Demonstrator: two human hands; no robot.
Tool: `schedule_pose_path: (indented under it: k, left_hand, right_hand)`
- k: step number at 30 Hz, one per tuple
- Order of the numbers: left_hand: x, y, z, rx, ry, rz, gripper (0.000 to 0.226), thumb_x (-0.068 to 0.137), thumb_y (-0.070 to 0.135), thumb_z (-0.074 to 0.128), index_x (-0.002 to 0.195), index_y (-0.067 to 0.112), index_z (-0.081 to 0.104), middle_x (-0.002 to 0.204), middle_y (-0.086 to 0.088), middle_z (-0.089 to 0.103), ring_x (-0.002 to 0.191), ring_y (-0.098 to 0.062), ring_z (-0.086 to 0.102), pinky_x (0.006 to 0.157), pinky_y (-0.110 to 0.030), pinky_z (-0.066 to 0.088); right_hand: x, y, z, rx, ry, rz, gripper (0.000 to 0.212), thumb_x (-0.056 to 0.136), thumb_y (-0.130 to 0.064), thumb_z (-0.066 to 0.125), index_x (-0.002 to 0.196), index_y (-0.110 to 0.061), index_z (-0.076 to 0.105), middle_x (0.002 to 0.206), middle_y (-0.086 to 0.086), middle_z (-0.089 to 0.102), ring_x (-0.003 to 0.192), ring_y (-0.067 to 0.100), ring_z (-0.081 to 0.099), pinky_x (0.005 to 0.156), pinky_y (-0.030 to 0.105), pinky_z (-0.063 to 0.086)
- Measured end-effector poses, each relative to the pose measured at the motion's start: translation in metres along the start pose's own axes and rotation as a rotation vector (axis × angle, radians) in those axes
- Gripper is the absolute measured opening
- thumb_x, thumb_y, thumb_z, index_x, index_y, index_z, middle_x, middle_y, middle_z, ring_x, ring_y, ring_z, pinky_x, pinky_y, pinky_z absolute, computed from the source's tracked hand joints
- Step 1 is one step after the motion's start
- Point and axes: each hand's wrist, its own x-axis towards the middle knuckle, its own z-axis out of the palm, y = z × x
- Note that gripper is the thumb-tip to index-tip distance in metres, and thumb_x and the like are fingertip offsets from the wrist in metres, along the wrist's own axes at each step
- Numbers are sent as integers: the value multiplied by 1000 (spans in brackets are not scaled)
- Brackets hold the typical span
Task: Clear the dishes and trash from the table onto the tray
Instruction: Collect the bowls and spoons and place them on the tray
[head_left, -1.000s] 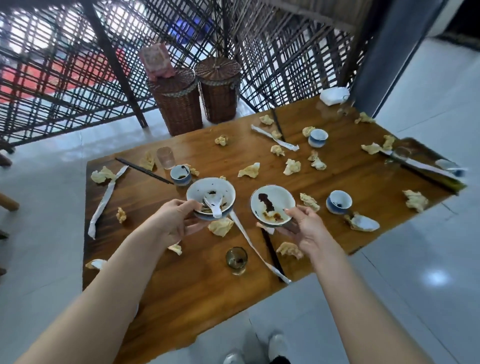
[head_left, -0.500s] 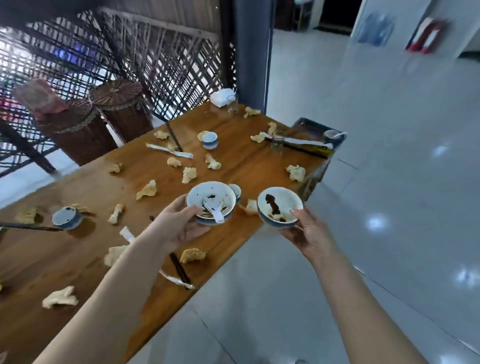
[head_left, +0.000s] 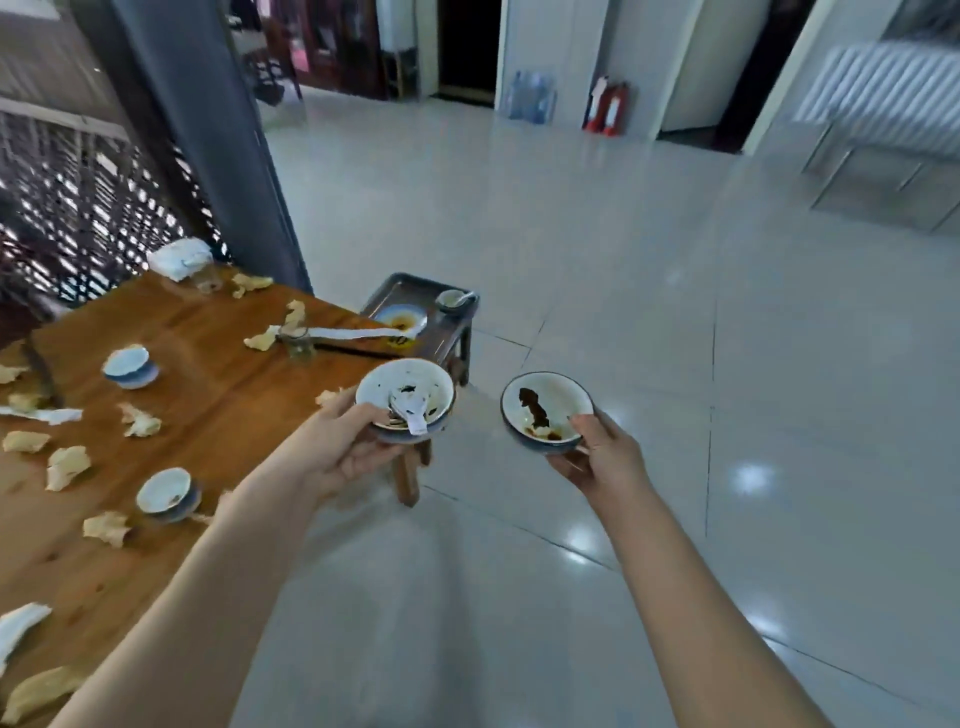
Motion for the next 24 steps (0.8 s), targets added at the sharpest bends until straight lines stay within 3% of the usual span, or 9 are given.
schedule_pose_path:
  k: [7, 10, 14, 19, 24]
  left_hand:
    - [53, 27, 77, 7, -92, -11, 30, 94, 5, 53, 116, 24, 57, 105, -13, 67, 81, -27, 71, 65, -34, 59]
    - [82, 41, 105, 25, -121, -12, 23, 94, 3, 53, 105, 22, 59, 98, -15, 68, 73, -26, 72, 63, -35, 60]
    - [126, 71, 137, 87, -174, 15, 17, 94, 3, 50, 101, 18, 57, 93, -15, 66, 59, -20, 70, 46, -26, 55]
    - [183, 112, 177, 122, -199, 47, 16, 94, 2, 50, 97, 16, 56, 90, -15, 64, 54, -19, 69, 44, -25, 54]
    - [225, 138, 215, 104, -223, 39, 17, 93, -1, 49, 96, 14, 56, 86, -14, 64, 53, -19, 69, 45, -26, 55]
  right_hand:
    - [47, -46, -55, 97, 125, -36, 30, 90, -13, 57, 118, -11, 64, 89, 8, 67, 72, 23, 67, 63, 29, 56]
    - [77, -64, -63, 122, 166, -57, 29, 89, -13, 57, 118, -11, 65, 90, 9, 67, 72, 22, 67, 70, 31, 58]
    - [123, -98, -58, 144, 193, -104, 26, 90, -13, 57, 114, -10, 66, 96, 11, 66, 72, 20, 67, 72, 32, 59]
    - [178, -147, -49, 160, 244, -146, 24, 90, -13, 56, 113, -10, 65, 98, 12, 64, 74, 23, 66, 71, 32, 59]
    - [227, -179, -54, 164, 263, -138, 9, 89, -14, 58, 94, -15, 66, 95, 11, 63, 73, 23, 66, 78, 36, 57]
